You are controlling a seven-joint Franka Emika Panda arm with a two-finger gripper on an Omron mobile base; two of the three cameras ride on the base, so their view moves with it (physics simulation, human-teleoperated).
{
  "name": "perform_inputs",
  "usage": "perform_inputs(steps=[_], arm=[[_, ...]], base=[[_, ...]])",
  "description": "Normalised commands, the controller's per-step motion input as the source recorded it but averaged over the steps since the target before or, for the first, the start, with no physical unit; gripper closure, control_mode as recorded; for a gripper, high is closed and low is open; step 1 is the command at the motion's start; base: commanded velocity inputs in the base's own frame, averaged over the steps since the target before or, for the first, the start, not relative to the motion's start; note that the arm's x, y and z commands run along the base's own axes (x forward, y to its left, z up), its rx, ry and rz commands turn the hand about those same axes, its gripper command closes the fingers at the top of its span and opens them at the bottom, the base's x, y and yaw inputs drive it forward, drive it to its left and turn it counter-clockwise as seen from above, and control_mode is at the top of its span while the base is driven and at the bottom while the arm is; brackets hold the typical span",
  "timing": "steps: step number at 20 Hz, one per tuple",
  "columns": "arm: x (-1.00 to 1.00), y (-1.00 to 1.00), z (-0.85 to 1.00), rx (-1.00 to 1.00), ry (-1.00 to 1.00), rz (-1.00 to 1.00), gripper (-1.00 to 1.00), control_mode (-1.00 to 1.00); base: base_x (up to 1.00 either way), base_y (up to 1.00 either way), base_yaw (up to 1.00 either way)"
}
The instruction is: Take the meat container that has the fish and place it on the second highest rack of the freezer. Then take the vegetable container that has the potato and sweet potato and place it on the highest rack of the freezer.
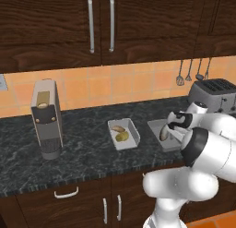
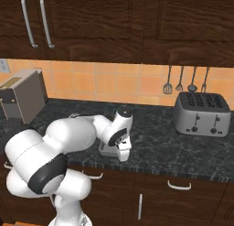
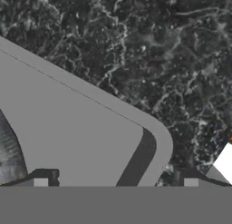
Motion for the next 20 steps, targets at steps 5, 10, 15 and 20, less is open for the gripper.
perform_inputs(steps=[5, 10, 15, 20], arm=[[0.05, 0.0, -0.37, 0.0, 0.03, 0.0, -1.0, -1.0], [-0.06, 0.0, -0.42, 0.0, 0.0, 0.0, -1.0, -1.0], [0.0, 0.05, -0.3, 0.0, 0.0, 0.0, -1.0, -1.0], [0.0, 0.23, -0.24, -0.04, 0.0, 0.0, 1.0, -1.0]], base=[[0.0, 0.0, 0.0], [0.0, 0.0, 0.0], [0.0, 0.0, 0.0], [0.0, 0.0, 0.0]])
